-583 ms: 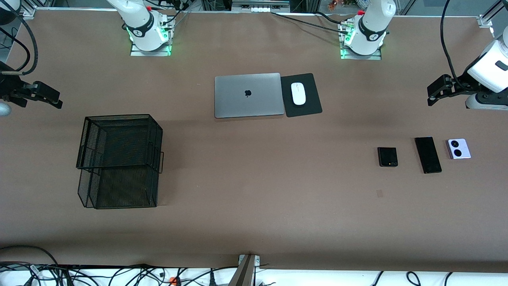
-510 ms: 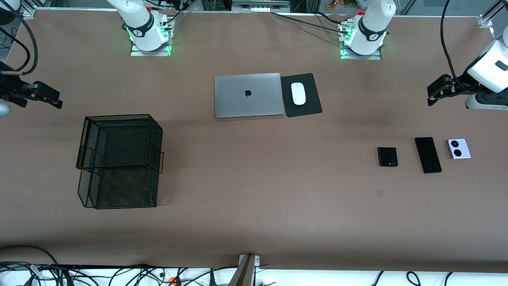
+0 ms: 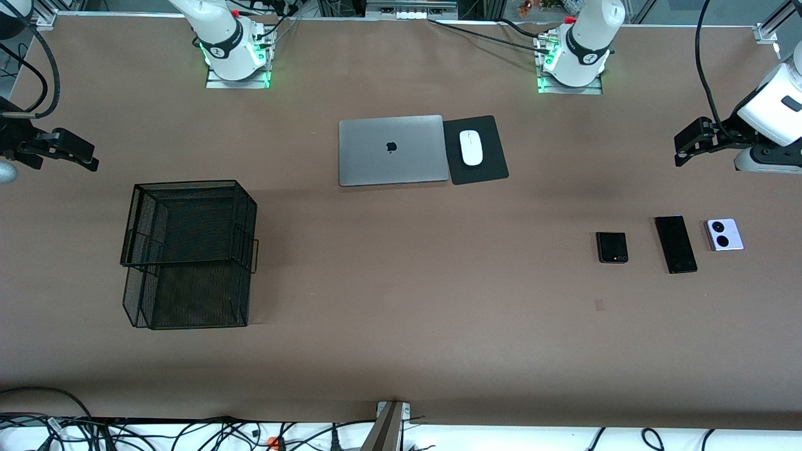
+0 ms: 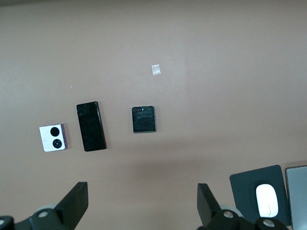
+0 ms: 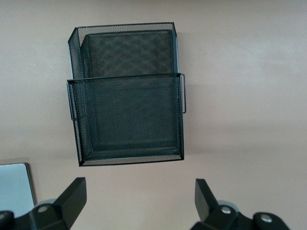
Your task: Place phones with both arms
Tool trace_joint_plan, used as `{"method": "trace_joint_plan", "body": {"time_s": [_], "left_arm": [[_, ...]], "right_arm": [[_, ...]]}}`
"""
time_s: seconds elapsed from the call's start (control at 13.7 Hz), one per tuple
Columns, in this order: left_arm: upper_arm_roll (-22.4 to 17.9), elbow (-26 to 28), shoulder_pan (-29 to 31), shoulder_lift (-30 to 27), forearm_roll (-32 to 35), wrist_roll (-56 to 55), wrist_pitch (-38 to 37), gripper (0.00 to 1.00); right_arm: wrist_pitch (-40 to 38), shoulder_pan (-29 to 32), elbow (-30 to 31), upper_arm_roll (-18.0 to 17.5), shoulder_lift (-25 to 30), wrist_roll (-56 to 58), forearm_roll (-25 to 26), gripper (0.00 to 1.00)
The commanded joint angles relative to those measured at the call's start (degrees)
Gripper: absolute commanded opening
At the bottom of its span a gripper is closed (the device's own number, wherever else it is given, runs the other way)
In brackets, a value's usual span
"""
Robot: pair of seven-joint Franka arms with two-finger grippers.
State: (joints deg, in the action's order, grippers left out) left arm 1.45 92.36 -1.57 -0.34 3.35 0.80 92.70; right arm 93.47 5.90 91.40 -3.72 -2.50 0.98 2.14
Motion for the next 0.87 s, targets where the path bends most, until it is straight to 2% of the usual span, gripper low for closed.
{"method": "trace_joint_plan", "body": {"time_s": [0.0, 0.8], "left_arm": [[-0.13, -1.75, 0.25, 0.7, -1.77, 0.34, -1.91, 1.0], [-0.13, -1.66, 0.25, 1.4, -1.77, 0.17, -4.11, 1.0]], "right_arm": [[-0.83, -0.18, -0.08, 0.38, 0.83, 1.04, -1.0, 1.0], [-0.83, -0.18, -0.08, 0.38, 0.83, 1.04, -1.0, 1.0]]}}
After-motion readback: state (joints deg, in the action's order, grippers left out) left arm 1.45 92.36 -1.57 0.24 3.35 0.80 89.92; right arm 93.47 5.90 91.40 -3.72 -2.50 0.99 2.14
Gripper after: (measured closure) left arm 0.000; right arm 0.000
